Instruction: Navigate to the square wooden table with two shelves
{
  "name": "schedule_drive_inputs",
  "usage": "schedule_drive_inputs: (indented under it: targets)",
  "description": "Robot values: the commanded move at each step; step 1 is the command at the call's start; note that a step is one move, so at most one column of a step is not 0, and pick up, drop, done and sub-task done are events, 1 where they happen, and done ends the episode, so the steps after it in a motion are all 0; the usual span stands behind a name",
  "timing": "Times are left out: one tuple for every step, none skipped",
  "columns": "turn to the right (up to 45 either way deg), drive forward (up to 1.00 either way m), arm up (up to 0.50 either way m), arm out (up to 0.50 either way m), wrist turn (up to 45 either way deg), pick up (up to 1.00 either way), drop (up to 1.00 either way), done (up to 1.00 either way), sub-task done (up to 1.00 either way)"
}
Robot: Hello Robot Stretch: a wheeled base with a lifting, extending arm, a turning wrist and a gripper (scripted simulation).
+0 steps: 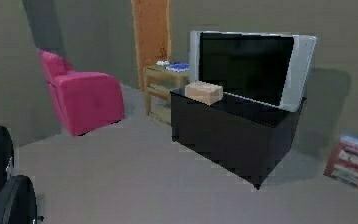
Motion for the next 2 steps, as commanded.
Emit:
schedule_drive_inputs:
  targets:
    - [0.0,0.85,0.0,0.0,0.0,0.0,0.0,0.0,0.0]
    - [-6.0,0.0,0.0,0.0,0.0,0.0,0.0,0.0,0.0]
